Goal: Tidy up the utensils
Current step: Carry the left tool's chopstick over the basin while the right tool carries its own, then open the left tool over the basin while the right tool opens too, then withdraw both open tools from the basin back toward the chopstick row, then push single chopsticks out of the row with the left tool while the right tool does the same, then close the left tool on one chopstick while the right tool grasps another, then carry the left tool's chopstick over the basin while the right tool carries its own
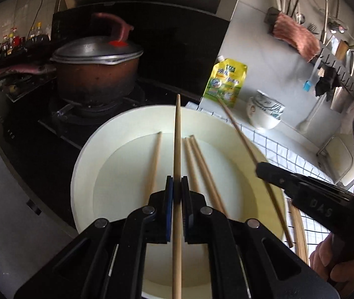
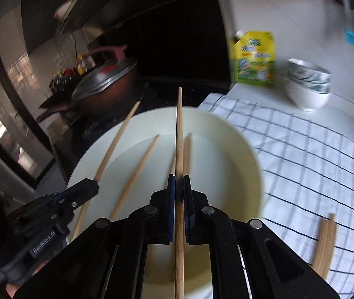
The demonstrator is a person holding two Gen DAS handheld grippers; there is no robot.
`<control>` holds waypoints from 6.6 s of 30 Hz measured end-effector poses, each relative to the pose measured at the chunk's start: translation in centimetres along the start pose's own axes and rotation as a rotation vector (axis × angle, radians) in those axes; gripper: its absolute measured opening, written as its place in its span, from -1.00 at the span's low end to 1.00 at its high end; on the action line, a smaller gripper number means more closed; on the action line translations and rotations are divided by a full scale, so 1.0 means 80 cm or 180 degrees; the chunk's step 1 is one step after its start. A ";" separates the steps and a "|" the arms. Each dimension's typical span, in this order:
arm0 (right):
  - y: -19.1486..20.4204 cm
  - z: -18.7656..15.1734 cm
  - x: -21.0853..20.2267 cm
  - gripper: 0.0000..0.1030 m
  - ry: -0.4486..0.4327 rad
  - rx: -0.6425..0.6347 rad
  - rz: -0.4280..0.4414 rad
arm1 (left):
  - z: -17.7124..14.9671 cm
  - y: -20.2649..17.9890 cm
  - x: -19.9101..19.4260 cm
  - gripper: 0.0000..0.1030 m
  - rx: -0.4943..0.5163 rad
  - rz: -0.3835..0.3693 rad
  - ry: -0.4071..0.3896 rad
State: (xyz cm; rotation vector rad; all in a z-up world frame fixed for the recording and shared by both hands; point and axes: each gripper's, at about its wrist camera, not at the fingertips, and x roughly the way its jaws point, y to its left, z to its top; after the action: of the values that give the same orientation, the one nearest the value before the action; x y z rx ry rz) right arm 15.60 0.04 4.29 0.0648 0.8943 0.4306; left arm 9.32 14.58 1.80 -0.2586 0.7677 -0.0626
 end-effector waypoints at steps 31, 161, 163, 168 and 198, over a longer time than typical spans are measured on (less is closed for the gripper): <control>-0.001 -0.030 0.015 -0.54 0.0160 0.0061 -0.0136 | -0.020 0.015 0.000 0.15 -0.0176 0.0129 0.0071; -0.278 -0.240 -0.124 -0.03 0.0301 0.0467 -0.1309 | -0.193 -0.293 0.084 0.61 0.1091 0.0245 0.0679; -0.275 -0.240 -0.123 -0.03 0.0280 0.0407 -0.1344 | -0.192 -0.297 0.086 0.60 0.1090 0.0222 0.0685; -0.269 -0.240 -0.122 -0.49 0.0276 0.0327 -0.1232 | -0.192 -0.312 0.084 -0.26 0.1178 0.0035 0.0727; -0.188 -0.138 -0.146 -0.88 -0.0387 0.0722 -0.0560 | -0.068 -0.204 -0.004 -0.86 0.0725 -0.0547 0.0267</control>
State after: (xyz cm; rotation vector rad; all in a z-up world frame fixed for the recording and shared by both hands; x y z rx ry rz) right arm 5.80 -19.63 2.52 0.2164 0.8182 0.1581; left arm 5.94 -2.26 2.42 -0.1051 0.8129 -0.3232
